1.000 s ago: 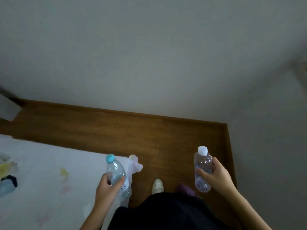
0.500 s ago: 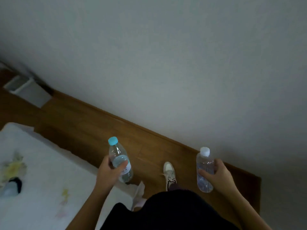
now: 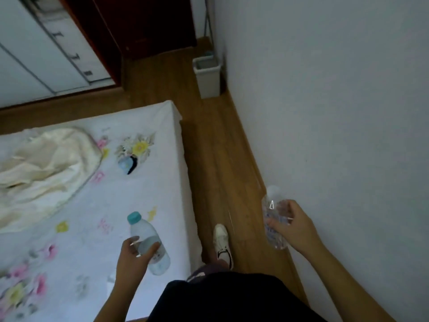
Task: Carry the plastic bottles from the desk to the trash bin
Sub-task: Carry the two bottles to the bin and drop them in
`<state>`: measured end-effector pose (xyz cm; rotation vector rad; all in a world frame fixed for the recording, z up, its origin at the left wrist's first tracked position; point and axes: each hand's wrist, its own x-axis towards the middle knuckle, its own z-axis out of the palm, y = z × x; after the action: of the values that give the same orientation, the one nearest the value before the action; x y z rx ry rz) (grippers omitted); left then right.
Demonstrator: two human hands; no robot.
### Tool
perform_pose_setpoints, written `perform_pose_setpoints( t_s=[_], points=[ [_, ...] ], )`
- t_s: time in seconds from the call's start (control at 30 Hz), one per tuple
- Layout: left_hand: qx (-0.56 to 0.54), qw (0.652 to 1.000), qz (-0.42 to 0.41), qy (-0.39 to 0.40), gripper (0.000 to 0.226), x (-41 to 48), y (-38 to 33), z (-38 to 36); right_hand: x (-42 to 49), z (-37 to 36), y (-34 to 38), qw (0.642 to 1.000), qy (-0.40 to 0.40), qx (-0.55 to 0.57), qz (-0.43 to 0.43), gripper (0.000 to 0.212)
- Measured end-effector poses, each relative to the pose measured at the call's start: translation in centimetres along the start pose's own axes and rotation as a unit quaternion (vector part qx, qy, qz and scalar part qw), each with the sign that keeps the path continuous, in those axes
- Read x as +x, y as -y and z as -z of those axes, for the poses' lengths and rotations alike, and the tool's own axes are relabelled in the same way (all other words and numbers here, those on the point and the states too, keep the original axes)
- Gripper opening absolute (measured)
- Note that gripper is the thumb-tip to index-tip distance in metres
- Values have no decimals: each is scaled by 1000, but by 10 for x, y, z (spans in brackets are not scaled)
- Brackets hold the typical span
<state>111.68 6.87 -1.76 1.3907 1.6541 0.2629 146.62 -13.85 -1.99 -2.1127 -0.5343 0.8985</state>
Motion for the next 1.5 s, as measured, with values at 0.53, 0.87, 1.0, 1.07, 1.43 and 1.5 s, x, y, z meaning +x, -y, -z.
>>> perform_pose_setpoints(
  t_s=[0.53, 0.87, 1.0, 1.07, 1.43, 1.5],
  points=[
    [36, 993, -91, 66, 66, 244, -229, -75, 242, 4, 97, 997, -30, -1, -68, 58],
    [22, 999, -26, -7, 65, 412, -334, -81, 488, -7, 203, 997, 31, -30, -57, 48],
    [-4, 997, 16, -74, 58, 459, -362, -67, 588, -28, 294, 993, 109, -47, 7, 55],
    [-11, 994, 34, -104, 60, 478, -373, -58, 630, -41, 344, 987, 141, -60, 43, 57],
    [-27, 987, 84, -132, 56, 658, -456, -37, 819, -98, 489, 980, 166, -87, 67, 55],
    [-15, 992, 74, -102, 57, 703, -490, -35, 846, -98, 494, 986, 133, -97, 38, 57]
  ],
)
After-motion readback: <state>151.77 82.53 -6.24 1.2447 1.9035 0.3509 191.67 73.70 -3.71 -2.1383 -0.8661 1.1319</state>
